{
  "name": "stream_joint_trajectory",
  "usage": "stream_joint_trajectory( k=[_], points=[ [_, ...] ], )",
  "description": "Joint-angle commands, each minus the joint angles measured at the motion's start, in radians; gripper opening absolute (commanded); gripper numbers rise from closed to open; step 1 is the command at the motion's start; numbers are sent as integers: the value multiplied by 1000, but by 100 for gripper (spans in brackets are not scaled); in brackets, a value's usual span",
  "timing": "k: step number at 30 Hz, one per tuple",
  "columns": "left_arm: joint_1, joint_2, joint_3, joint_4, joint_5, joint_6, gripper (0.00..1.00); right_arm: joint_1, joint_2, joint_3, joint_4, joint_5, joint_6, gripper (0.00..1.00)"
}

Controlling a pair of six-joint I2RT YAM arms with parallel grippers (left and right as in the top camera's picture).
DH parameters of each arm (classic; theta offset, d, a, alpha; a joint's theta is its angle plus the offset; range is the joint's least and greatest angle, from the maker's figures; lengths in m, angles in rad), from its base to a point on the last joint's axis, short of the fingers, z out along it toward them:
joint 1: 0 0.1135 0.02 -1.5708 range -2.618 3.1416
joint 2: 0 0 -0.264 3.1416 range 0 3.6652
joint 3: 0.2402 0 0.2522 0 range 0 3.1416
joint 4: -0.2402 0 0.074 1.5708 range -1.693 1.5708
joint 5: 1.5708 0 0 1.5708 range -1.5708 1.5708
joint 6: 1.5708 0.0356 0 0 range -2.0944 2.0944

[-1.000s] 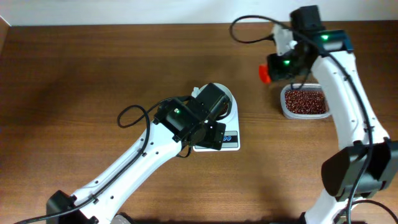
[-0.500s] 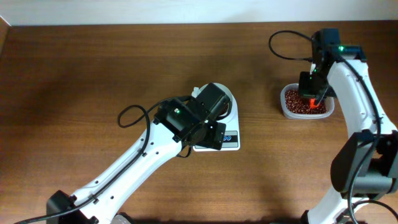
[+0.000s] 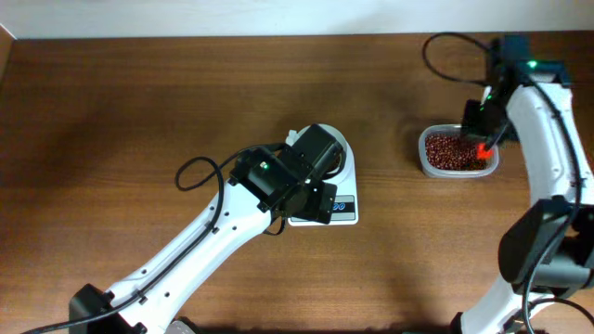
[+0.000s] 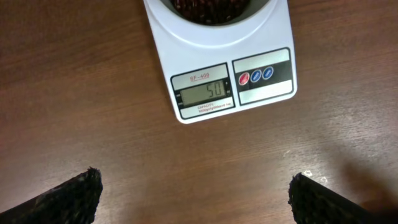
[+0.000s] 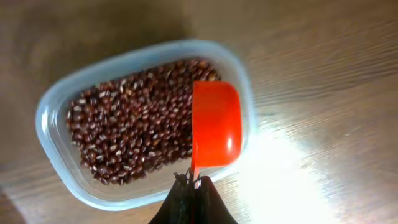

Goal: Scoop item into bowl and weigh 50g on scale
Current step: 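Return the scoop to the bean tub with the right gripper, then release the scoop in the tub and lift the right gripper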

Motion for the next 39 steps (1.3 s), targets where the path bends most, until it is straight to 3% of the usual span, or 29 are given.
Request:
stream_joint_trajectory(
  k=[1, 6, 9, 14, 18, 19, 21, 23, 25, 31, 39],
  points=[
    [-2, 0, -3, 1, 2, -5, 99, -3, -6, 25, -18, -86, 5, 4],
    [-2, 0, -3, 1, 2, -5, 99, -121, 3, 12, -6, -473, -126, 4],
    [-2, 0, -3, 1, 2, -5, 99, -215, 15, 6, 0, -595, -172, 4],
    [-2, 0, -3, 1, 2, -5, 99, -259, 159, 5, -37, -865, -307, 4],
    [-2, 0, -3, 2, 2, -5, 99, -300, 185, 5, -33, -786, -309, 5],
    [-2, 0, -3, 1, 2, -5, 99, -320, 185, 5, -34, -762, -308, 30],
    [-2, 0, -3, 2, 2, -5, 99, -344, 185, 5, -32, -763, -309, 50],
    [-2, 0, -3, 2, 2, -5, 99, -346, 185, 5, -25, -758, -309, 81],
    [-2, 0, -3, 1, 2, -5, 99, -345, 185, 5, -18, -674, -309, 97],
    [-2, 0, -3, 1, 2, -5, 99, -343, 185, 5, -7, -448, -245, 99],
    [-2, 0, -3, 2, 2, -5, 99, -344, 185, 5, 71, -438, -245, 99]
  ],
)
